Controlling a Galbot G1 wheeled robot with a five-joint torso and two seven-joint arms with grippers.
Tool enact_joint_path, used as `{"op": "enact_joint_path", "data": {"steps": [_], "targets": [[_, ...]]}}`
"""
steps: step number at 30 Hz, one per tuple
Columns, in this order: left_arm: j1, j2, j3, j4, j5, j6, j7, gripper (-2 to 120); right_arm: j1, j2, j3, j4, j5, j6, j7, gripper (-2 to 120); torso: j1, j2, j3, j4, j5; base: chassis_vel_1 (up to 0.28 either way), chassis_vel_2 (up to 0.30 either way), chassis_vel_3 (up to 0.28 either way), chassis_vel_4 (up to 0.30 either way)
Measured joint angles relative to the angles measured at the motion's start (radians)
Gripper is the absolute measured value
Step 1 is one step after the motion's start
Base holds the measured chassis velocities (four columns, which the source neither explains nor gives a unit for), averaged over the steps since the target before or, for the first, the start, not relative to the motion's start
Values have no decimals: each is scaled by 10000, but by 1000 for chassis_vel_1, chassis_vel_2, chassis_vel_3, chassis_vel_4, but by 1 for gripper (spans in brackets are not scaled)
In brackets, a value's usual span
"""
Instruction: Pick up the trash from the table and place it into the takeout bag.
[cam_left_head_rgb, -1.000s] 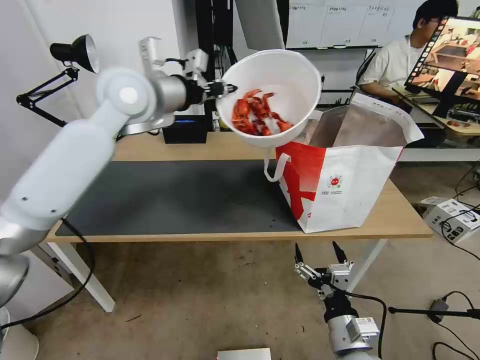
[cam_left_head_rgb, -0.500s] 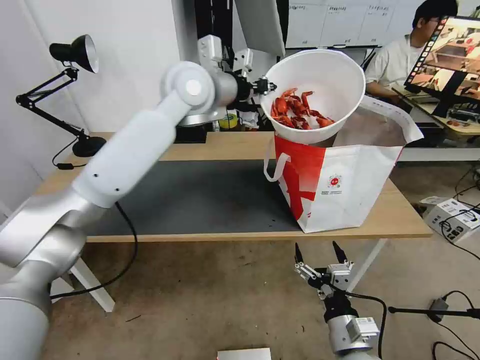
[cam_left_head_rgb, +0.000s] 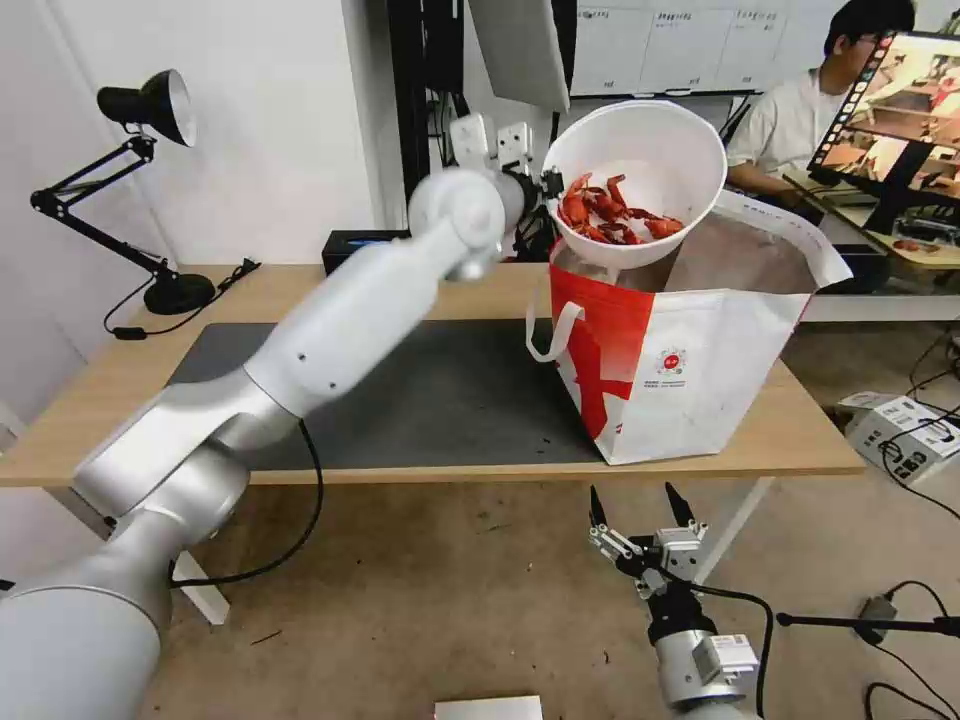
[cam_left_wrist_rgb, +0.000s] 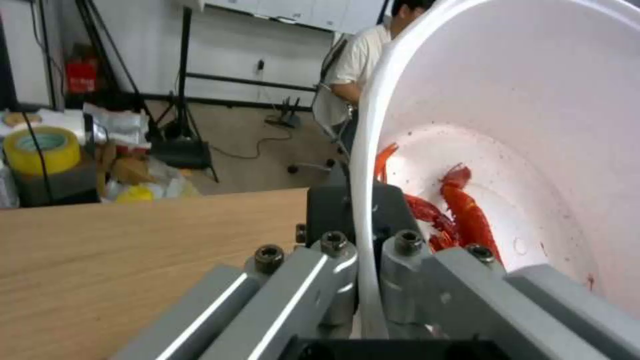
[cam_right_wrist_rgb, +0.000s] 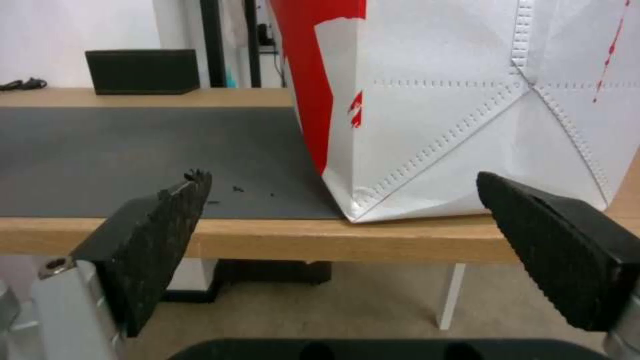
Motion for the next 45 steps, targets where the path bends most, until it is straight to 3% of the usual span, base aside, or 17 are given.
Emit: {"op": "enact_joint_path", "data": {"steps": [8,10,17,23,32,39,45], "targets": [[130,490,476,-734,788,49,663,0,0,0,0,0,0,0,0,100,0,0,-1,0,0,0,0,0,0],[94,608,546,-855,948,273,1040,0,0,0,0,0,0,0,0,100,0,0,0,1,-1,0,0,0,0],[-52,719,560,-1053,924,1178,1290,0,0,0,0,0,0,0,0,100,0,1,-1,0,0,0,0,0,0],[-93,743,587,-1250,381,1668,1337,22,0,0,0,0,0,0,0,100,0,1,0,0,0,0,0,0,0],[86,945,370,-1597,78,1734,1325,52,0,0,0,0,0,0,0,100,0,0,-1,0,-1,0,0,0,0],[270,1358,224,-1961,-94,1339,1316,77,0,0,0,0,0,0,0,100,-1,1,0,0,0,0,0,0,0],[516,1863,143,-2400,-49,404,1322,99,0,0,0,0,0,0,1,100,-1,1,-1,-1,0,0,0,0,0]]}}
